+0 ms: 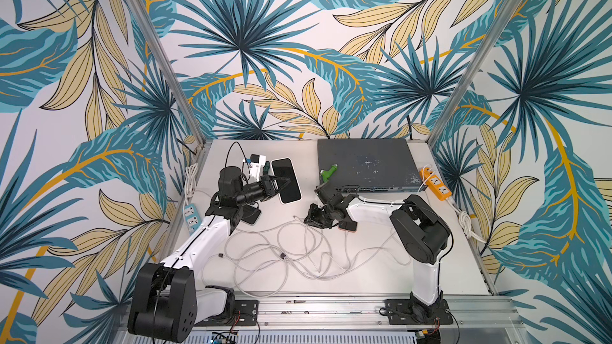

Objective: Plug the charging cable into the phone
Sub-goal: Pick up the charging cable from the center of the board.

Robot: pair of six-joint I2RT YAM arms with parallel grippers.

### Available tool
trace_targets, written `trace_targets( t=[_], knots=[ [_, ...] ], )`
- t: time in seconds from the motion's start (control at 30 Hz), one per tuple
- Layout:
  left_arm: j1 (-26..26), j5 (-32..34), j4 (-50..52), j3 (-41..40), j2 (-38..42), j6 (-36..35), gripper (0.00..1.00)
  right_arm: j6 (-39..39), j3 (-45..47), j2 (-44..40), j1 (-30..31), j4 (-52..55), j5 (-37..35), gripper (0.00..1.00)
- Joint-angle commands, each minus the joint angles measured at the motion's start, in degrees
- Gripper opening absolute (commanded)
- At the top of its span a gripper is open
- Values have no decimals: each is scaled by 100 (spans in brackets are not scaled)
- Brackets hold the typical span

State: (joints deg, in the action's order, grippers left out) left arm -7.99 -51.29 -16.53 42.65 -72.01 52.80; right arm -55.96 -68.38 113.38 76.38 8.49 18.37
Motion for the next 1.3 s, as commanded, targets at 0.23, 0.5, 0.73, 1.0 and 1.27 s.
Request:
trace_targets(
  t=[0.23,0.5,0.73,1.0,1.27],
  knots=[
    [43,-131,-353,-47,18,-140,0,27,-55,147,-8,344,-63,18],
    [43,-145,-381,-53,3,-120,0,-14,-9,139,7,338,-17,20],
    [42,-162,-455,-115,6,-86,0,-21,-8,176,25,359,0,20],
    [43,-162,-460,-152,3,-97,0,31,-18,174,60,594,35,20],
    [41,-161,-392,-133,20,-129,0,57,-16,174,70,579,44,15]
  ],
)
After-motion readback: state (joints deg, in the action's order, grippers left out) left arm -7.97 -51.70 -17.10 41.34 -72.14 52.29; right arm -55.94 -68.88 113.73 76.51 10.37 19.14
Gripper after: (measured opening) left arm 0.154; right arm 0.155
